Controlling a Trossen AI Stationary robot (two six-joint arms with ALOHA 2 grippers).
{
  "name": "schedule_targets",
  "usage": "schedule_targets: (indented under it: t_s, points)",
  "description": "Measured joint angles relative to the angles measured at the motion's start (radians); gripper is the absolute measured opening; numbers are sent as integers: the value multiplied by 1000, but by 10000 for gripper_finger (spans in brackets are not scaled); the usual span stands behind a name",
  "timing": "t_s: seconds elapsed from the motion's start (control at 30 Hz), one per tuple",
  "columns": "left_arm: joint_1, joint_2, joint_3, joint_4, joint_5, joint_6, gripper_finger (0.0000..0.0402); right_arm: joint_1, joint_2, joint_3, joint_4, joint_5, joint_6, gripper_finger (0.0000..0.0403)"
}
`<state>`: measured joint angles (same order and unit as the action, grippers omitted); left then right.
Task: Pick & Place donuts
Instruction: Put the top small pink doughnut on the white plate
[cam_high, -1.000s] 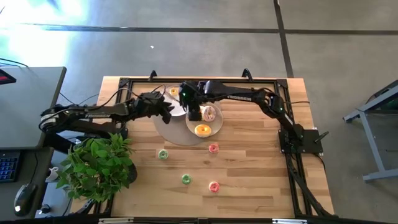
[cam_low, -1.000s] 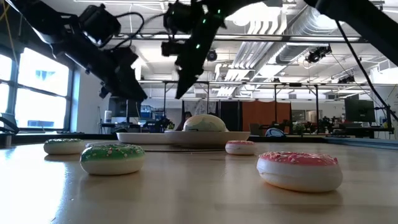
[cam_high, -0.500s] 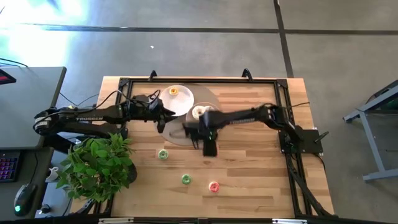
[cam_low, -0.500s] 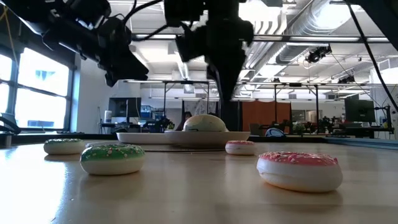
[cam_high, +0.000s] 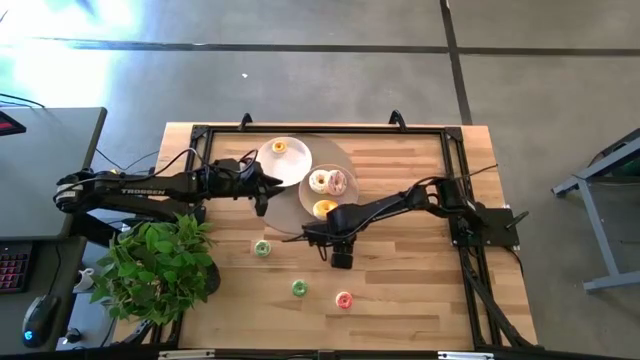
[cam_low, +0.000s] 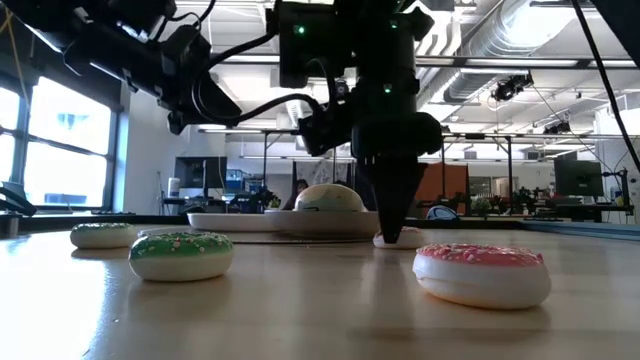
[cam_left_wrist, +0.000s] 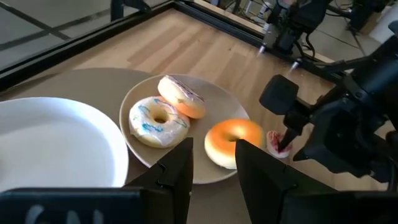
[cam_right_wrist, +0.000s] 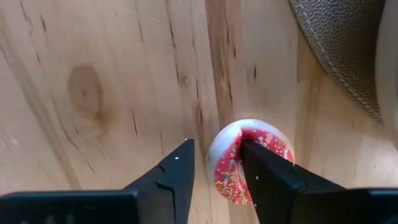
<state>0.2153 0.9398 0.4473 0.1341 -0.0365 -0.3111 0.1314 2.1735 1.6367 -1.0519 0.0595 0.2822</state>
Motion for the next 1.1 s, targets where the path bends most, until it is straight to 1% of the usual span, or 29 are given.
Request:
schedule_targets:
  t_s: [0.1, 0.2, 0.27, 0.4, 0.5, 0.57, 0.6, 0.7, 0.73, 0.77, 0.8, 0.87, 0.93, 1.03, 1.1]
  points:
    - [0, 0, 0, -1, -23, -1, 119, 0, -3, -1, 1, 3, -16, 91]
    - [0, 0, 0, -1, -38, -1, 119, -2, -8, -2, 0, 2, -18, 31]
    - [0, 0, 0, -1, -45, -1, 119, -7, -15, -3, -1, -2, -20, 11]
    - [0, 0, 0, 0, -45, -1, 119, -7, -67, -5, 25, -20, -21, 25]
    - [0, 0, 0, 0, -43, -1, 119, -7, -133, -4, 149, -81, -62, 11]
    - [0, 0, 0, 5, -27, -8, 119, -7, -168, -3, 270, -78, -116, 6]
    - [0, 0, 0, 12, -23, -9, 119, -7, -182, -3, 344, -39, -142, 7]
    - [0, -8, 0, 44, 2, -9, 119, -27, -200, -2, 551, 169, -247, 12]
    - [0, -22, 0, 46, 5, -9, 119, -42, -200, -2, 620, 221, -286, 11]
    - [0, -36, 0, 56, 5, -9, 119, -63, -191, -2, 692, 244, -322, 8]
    - [0, -51, 1, 58, 5, -7, 119, -86, -183, -2, 758, 240, -356, 5]
    - [0, -78, 1, 48, 5, 7, 119, -141, -161, -2, 859, 168, -423, 4]
    - [0, -101, 1, 37, 7, 6, 119, -203, -147, -3, 906, 115, -440, 4]
    - [0, -126, 1, 42, 26, -15, 119, -309, -131, -2, 899, 91, -385, 3]
    - [0, -129, 1, 40, 27, -14, 119, -382, -112, -2, 879, 38, -325, 3]
